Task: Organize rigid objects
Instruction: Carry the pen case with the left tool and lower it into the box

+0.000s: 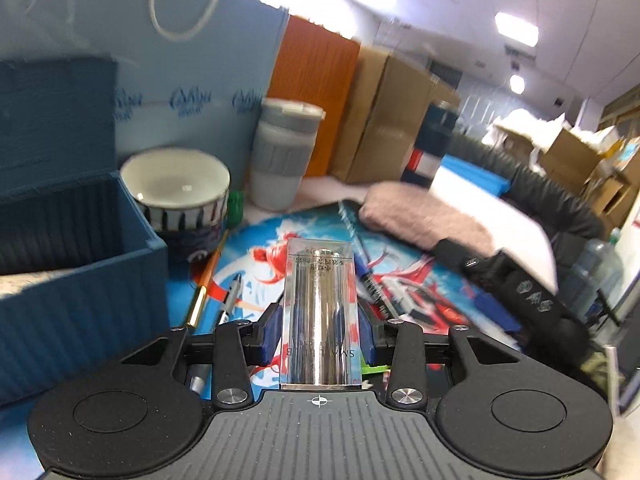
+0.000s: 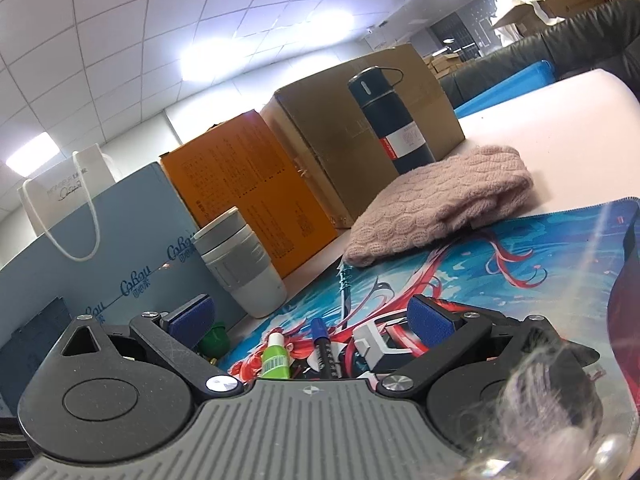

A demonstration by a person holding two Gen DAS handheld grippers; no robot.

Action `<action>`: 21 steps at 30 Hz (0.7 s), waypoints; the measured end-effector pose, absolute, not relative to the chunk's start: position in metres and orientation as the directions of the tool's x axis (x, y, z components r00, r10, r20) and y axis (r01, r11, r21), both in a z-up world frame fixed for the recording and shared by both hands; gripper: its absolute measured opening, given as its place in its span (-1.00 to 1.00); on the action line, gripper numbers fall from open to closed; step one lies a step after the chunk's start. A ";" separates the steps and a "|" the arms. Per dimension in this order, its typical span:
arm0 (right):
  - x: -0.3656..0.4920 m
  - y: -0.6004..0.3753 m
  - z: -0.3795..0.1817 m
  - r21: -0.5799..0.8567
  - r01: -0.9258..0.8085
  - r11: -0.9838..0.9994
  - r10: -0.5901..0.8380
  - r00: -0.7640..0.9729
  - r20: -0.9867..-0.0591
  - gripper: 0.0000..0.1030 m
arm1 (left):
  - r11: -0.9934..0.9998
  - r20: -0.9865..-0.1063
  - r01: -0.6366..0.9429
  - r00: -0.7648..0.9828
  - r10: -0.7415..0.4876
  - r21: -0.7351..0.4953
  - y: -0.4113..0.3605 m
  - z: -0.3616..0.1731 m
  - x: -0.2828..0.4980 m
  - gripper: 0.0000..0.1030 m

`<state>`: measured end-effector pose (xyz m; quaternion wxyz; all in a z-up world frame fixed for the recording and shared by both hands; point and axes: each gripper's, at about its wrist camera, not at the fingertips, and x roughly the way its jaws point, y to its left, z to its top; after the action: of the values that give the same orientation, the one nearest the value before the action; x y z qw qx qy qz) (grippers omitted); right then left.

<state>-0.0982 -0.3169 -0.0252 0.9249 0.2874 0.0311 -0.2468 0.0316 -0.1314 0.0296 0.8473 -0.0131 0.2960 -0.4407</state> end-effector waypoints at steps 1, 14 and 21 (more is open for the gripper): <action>-0.098 -0.313 -0.023 0.520 0.460 0.720 -0.421 0.885 -0.200 1.00 | 0.603 -0.468 0.746 0.441 -0.766 -0.283 -0.123 0.036 0.028 -0.28; -0.046 -0.247 0.021 0.593 0.179 0.785 -0.084 0.979 -0.185 1.00 | 0.651 -0.307 0.747 0.593 -0.744 -0.135 -0.018 0.086 0.034 -0.28; -0.006 -0.212 0.041 0.603 0.081 0.794 0.032 0.984 -0.176 1.00 | 0.678 -0.271 0.730 0.672 -0.689 0.086 0.015 0.103 0.065 -0.28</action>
<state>-0.0061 -0.2125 0.0405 0.9429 0.3209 0.0888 -0.0130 0.0653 0.0151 0.1027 0.9096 0.0941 0.1089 -0.3897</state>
